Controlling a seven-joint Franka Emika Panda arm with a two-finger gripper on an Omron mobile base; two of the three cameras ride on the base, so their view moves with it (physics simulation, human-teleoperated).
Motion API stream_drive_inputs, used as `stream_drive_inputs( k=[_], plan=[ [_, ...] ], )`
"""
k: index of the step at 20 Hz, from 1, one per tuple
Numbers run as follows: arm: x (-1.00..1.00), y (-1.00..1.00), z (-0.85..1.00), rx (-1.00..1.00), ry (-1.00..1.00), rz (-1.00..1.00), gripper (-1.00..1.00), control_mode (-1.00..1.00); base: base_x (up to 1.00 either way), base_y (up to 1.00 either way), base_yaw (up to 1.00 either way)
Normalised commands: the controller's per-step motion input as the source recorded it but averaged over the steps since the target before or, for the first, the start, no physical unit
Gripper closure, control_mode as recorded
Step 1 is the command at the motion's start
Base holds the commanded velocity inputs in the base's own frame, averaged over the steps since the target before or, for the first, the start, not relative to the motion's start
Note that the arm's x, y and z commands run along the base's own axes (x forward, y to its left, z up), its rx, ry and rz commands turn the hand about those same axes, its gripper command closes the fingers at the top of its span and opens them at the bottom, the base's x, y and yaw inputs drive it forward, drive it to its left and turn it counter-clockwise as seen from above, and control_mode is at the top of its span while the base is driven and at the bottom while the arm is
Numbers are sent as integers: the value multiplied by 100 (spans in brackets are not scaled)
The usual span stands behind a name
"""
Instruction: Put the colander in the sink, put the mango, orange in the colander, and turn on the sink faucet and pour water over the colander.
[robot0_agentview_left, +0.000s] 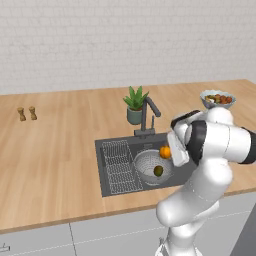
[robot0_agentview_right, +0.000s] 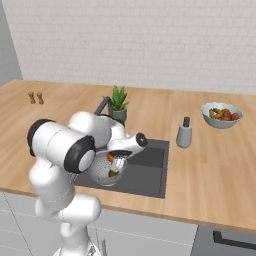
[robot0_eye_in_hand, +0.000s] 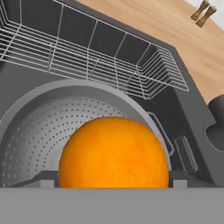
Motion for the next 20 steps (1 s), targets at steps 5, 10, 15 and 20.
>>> stream_drive_inputs(
  k=[5, 10, 15, 20],
  plan=[
    [27, 0, -77, 1, 12, 0, 100, -100, 0, 0, 0],
    [35, 0, -80, 0, 8, 0, 100, -100, 0, 0, 0],
    [16, 4, -50, 0, 0, 0, 100, -100, 0, 0, 0],
    [0, 37, -28, 0, 0, 0, -100, -100, 0, 0, 0]
  ],
)
